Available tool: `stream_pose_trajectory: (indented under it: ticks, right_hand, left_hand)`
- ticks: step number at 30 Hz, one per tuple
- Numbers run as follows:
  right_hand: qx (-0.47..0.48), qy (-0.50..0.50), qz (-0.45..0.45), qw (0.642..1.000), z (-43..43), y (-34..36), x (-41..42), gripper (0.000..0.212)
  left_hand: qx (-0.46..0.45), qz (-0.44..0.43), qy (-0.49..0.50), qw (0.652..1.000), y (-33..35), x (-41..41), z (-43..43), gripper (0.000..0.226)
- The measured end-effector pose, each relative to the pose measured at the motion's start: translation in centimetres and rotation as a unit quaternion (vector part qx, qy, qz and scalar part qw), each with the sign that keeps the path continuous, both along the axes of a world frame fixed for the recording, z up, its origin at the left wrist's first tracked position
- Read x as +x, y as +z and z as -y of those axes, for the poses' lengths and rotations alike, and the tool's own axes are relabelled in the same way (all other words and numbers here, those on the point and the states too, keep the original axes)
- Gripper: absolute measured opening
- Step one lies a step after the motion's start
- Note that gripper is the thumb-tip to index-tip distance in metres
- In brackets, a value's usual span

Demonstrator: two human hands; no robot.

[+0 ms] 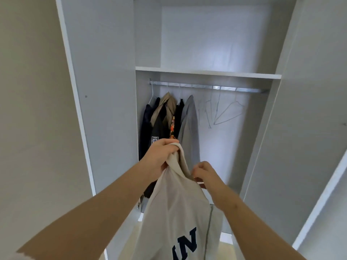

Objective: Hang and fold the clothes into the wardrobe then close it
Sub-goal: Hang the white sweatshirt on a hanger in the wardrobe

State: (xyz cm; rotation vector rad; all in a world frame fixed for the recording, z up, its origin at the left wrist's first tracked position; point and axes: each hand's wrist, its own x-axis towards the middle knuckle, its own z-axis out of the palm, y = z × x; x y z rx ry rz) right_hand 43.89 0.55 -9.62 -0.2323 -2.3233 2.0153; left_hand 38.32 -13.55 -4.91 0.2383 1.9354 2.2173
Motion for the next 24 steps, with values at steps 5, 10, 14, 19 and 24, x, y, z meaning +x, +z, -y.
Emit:
stream_pose_trajectory:
  ticks: [5, 10, 14, 19, 24]
  right_hand:
    - [0.034, 0.118, -0.026, 0.992, -2.5, -0.2, -6.8, 0.032]
    - [0.162, -0.015, -0.084, 0.983, -7.1, -0.1, -15.0, 0.024]
    - [0.144, -0.102, -0.112, 0.978, -11.4, 1.1, -21.8, 0.024]
    - [0.106, -0.175, -0.169, 0.964, -15.9, 2.2, -28.0, 0.026]
    - [0.075, -0.155, -0.186, 0.967, -17.7, 1.9, -32.5, 0.021]
  left_hand:
    - [-0.024, -0.032, -0.02, 0.999, -0.8, -6.5, -3.5, 0.016]
    - [-0.063, -0.091, -0.055, 0.992, -1.0, -15.1, -7.6, 0.018]
    - [-0.184, -0.202, -0.047, 0.961, -0.2, -23.1, -10.9, 0.023]
    - [-0.331, -0.334, -0.046, 0.882, -1.1, -30.8, -14.3, 0.021]
    - [-0.427, -0.308, 0.003, 0.85, -3.7, -35.8, -16.2, 0.004]
